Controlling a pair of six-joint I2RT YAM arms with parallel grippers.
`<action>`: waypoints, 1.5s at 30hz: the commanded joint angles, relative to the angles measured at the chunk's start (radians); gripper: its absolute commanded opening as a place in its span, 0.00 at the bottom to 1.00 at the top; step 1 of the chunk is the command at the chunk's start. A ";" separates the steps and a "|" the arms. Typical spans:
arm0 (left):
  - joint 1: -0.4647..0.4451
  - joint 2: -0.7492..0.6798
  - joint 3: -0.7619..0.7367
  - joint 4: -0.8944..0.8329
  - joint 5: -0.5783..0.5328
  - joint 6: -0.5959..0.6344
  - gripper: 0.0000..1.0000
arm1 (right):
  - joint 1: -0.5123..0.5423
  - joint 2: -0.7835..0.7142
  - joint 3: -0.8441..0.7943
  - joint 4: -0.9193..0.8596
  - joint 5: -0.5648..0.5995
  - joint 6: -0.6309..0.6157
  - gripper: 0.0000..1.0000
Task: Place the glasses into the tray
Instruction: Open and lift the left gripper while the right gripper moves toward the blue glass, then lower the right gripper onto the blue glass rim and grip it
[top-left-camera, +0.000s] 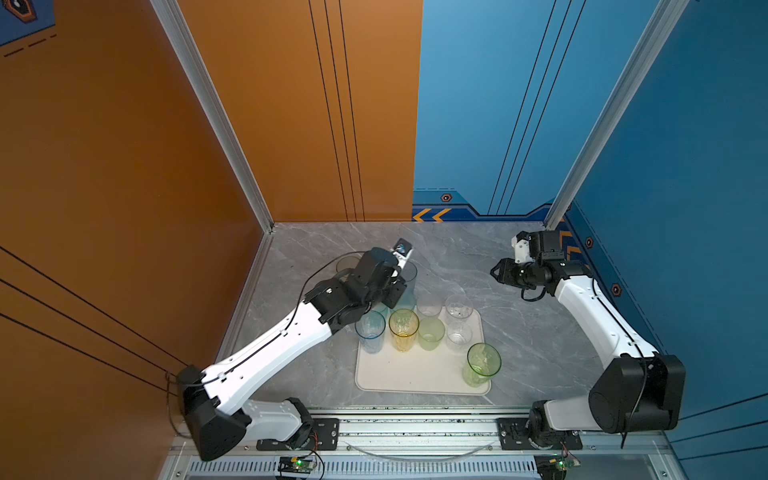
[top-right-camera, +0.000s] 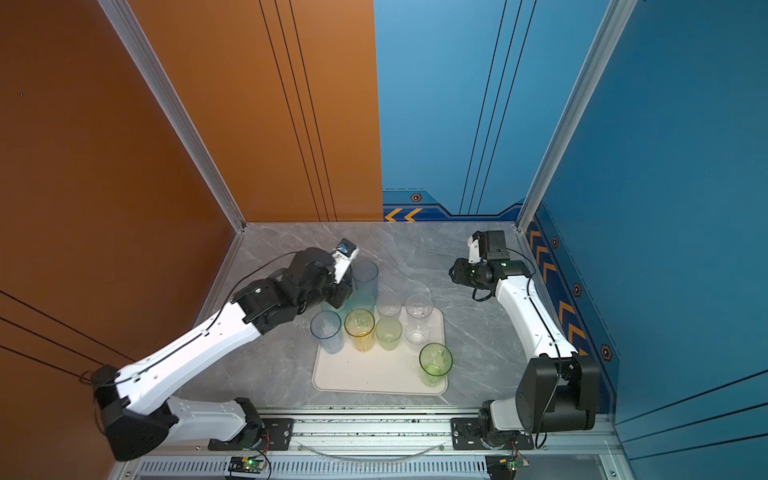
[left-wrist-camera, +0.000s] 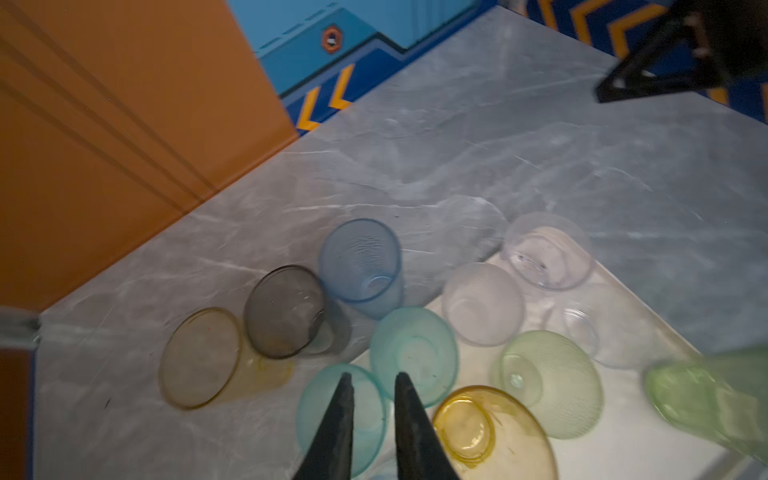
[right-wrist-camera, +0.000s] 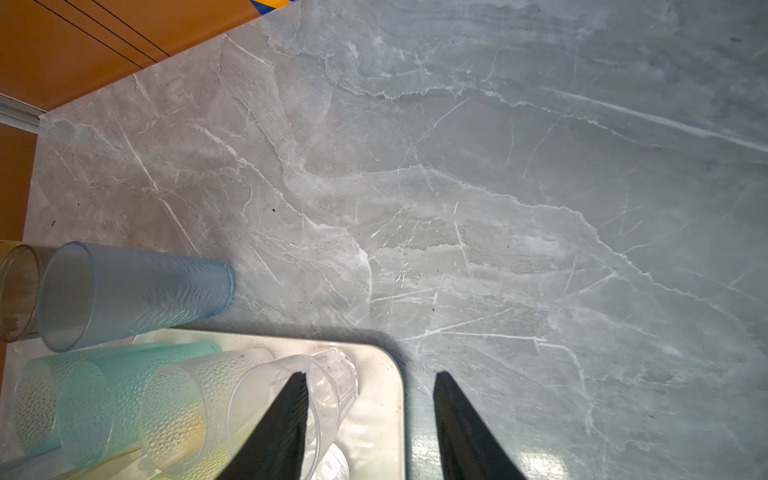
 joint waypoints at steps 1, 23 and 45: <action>0.079 -0.117 -0.096 0.069 -0.171 -0.104 0.18 | 0.038 0.020 0.065 -0.060 0.048 -0.021 0.48; 0.268 -0.281 -0.352 0.171 -0.152 -0.183 0.21 | 0.454 0.317 0.490 -0.219 0.244 -0.066 0.34; 0.339 -0.264 -0.359 0.155 -0.073 -0.171 0.21 | 0.541 0.612 0.781 -0.314 0.213 -0.077 0.29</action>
